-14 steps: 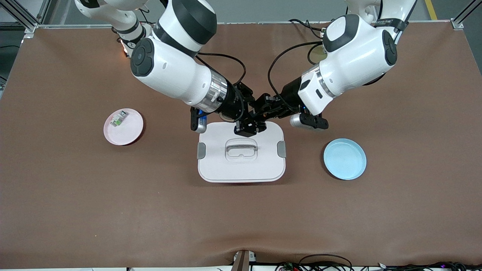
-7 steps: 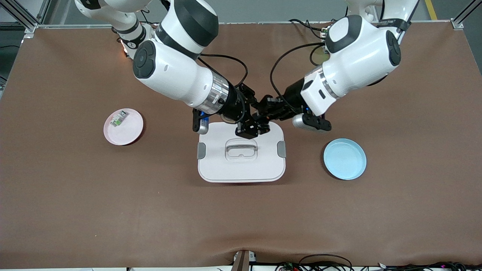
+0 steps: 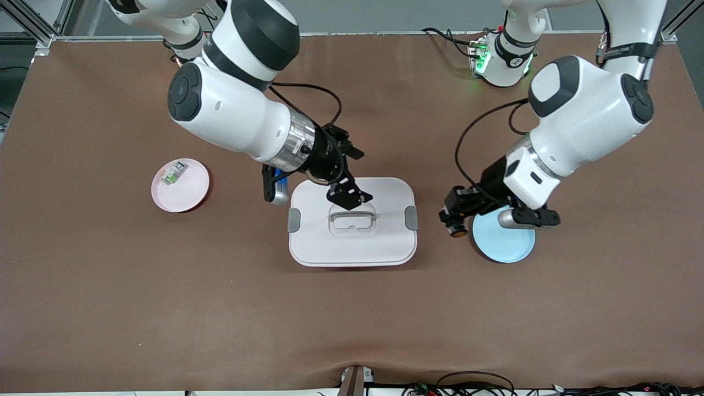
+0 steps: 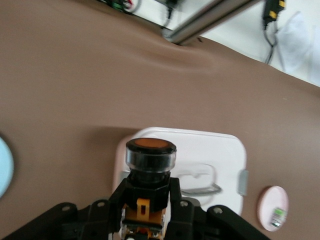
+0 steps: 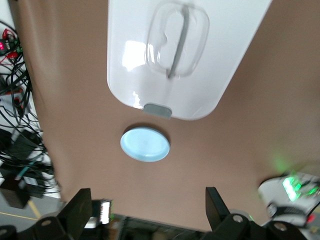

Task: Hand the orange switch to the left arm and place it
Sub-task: 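Carry the switch to the blue plate while the right gripper withdraws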

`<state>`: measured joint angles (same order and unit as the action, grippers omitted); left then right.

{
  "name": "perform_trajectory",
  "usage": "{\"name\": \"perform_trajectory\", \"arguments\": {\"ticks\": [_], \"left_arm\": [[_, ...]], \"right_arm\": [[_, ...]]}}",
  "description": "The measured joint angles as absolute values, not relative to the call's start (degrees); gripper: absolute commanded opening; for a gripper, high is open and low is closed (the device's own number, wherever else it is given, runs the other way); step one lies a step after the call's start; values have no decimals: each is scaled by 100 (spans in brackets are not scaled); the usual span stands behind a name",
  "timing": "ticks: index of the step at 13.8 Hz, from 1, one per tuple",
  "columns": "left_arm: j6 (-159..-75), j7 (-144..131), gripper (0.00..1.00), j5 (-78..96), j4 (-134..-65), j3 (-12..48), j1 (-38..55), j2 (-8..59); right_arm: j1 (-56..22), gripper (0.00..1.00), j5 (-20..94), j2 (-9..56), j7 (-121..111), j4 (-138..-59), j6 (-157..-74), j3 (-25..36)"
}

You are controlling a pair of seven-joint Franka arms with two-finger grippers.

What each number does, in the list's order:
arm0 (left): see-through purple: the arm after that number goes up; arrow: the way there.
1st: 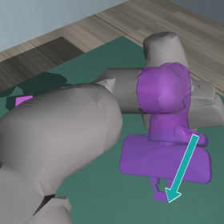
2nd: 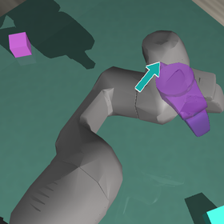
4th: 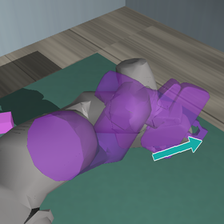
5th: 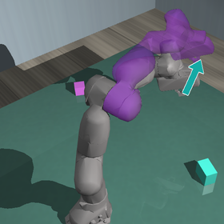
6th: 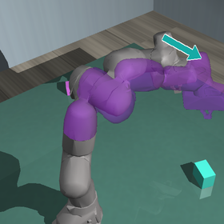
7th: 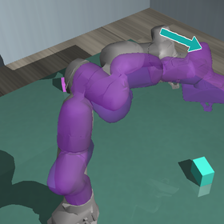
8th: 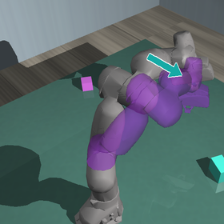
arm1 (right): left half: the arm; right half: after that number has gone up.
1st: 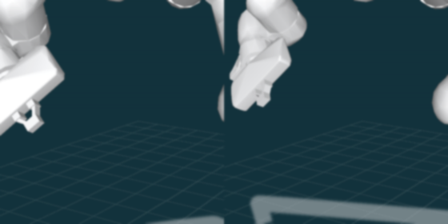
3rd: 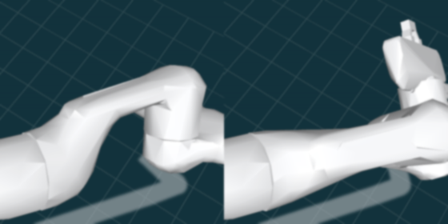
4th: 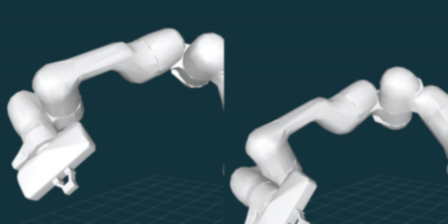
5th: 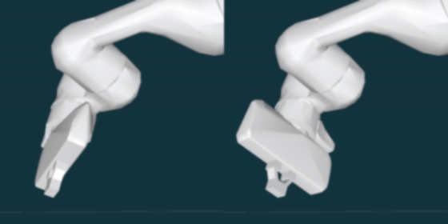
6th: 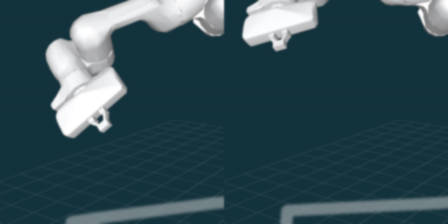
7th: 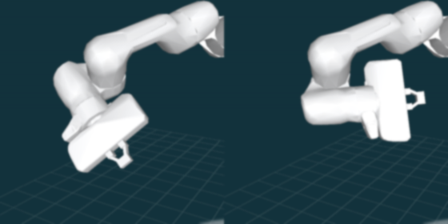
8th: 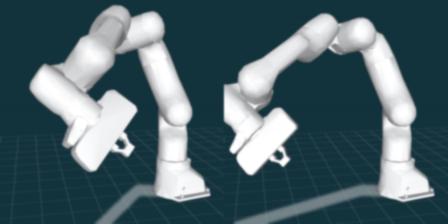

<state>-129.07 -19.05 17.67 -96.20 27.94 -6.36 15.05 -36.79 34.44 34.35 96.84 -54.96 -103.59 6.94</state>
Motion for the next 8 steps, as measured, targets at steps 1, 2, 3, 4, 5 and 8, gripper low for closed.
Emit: {"name": "perform_trajectory", "arguments": {"ticks": [1, 2, 3, 4, 5, 8], "left_arm": [[-12787, -1818, 0, 1517, -9621, 2790, -813, 1522], [-12663, -1637, 0, 1271, -9623, 2785, -994, 1543], [-12511, -1414, 0, 1016, -9628, 2782, -1168, 1572], [-12343, -1160, 0, 727, -9634, 2778, -1322, 1617], [-12207, -894, 0, 421, -9639, 2777, -1445, 1674], [-11873, -92, 0, -257, -9646, 2776, -1667, 1844]], "right_arm": [[-3629, 100, 3189, 3328, 8997, -5476, -9895, 714], [-3542, 100, 2954, 3193, 8251, -5468, -9283, 730], [-3407, 100, 2729, 3061, 7485, -5466, -8678, 747], [-3224, 100, 2505, 2946, 6692, -5466, -8182, 761], [-2999, 100, 2293, 2856, 5873, -5468, -7786, 772], [-2266, 100, 1877, 2758, 3822, -5477, -7017, 799]]}}
